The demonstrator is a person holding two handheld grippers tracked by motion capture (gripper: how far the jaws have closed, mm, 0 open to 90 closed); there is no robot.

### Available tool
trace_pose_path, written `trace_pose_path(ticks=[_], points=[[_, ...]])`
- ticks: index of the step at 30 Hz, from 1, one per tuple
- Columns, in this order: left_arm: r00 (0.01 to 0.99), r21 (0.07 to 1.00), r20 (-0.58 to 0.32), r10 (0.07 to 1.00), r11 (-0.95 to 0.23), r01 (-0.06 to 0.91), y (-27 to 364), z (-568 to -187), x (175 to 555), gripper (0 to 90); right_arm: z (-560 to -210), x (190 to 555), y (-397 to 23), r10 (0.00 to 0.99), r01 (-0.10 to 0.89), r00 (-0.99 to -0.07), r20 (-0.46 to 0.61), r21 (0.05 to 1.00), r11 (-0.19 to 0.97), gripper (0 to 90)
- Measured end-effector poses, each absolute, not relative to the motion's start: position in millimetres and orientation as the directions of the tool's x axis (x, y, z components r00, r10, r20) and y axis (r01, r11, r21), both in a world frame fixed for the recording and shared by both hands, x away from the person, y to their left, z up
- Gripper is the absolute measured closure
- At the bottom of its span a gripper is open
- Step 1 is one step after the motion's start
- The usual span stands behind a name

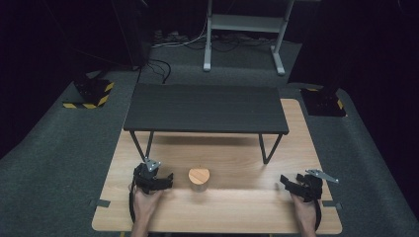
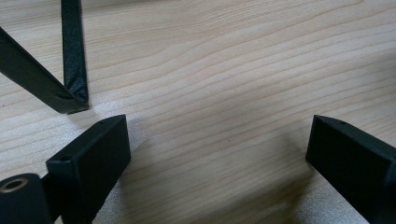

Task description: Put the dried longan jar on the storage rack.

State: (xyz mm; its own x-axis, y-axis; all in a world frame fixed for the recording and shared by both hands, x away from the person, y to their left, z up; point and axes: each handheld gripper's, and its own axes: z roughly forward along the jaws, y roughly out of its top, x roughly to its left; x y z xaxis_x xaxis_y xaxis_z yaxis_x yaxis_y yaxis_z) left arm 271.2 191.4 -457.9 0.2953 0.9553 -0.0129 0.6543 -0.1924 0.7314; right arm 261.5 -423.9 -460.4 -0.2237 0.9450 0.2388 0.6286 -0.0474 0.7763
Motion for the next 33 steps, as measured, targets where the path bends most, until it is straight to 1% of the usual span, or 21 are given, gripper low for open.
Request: trace_pose_path(ticks=[11,17,25,28,33], points=[[0.315,0.732,-0.055,0.947,-0.176,0.658,198.8,-458.2,273.0,1.2,-460.5,262.1,-424.1,0.945,0.628,-0.224,0.240,0.776,-0.049,19.6],[0.353,0.739,-0.092,0.931,-0.174,0.650,206.9,-459.7,272.1,0.7,-460.4,262.5,-424.3,0.944,0.629,-0.228,0.240,0.776,-0.046,19.2],[0.418,0.738,-0.096,0.904,-0.217,0.639,205.7,-458.9,265.2,0.6,-458.9,263.0,-420.8,0.947,0.630,-0.234,0.220,0.776,-0.024,19.0],[0.436,0.748,-0.110,0.893,-0.214,0.628,207.2,-457.1,256.2,0.6,-458.6,263.0,-420.3,0.947,0.631,-0.237,0.217,0.775,-0.020,18.5],[0.475,0.758,-0.099,0.875,-0.243,0.605,204.4,-449.8,244.2,0.6,-458.8,263.0,-420.7,0.946,0.631,-0.240,0.219,0.775,-0.020,18.5]])
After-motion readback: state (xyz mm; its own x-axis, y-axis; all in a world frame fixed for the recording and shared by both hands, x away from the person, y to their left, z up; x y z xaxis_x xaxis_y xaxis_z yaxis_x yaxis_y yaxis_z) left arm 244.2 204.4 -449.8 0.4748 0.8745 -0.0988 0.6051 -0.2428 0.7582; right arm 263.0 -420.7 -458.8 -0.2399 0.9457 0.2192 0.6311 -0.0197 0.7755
